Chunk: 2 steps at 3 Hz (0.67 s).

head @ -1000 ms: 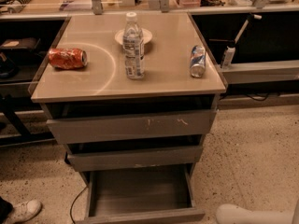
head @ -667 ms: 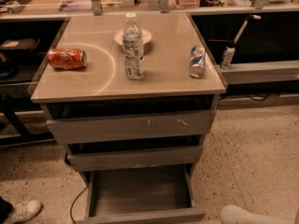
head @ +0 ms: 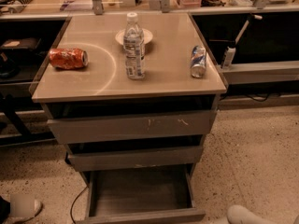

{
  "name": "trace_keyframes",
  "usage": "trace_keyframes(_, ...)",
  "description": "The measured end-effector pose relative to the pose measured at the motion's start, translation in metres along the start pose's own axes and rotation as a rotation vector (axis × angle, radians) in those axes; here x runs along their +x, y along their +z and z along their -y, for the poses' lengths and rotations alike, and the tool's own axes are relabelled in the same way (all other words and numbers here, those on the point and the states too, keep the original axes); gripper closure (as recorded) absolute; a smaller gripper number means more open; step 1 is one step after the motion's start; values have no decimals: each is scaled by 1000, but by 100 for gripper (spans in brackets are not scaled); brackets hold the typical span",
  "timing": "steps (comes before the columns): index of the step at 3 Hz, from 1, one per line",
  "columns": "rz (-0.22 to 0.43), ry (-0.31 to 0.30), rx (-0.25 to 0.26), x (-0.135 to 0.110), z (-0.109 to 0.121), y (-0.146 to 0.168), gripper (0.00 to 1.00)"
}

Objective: Close bottom drawer

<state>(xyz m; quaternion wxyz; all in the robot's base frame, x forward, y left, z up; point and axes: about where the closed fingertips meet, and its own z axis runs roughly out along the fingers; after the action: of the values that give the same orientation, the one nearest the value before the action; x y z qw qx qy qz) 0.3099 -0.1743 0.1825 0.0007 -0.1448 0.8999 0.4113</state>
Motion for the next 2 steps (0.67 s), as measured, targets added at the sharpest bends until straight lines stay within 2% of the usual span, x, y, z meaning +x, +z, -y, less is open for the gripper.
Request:
trace_keyframes(1,41,41,-17,-13,23,6,100)
trace_keyframes(2,68,51,-9,-36,38,4,100)
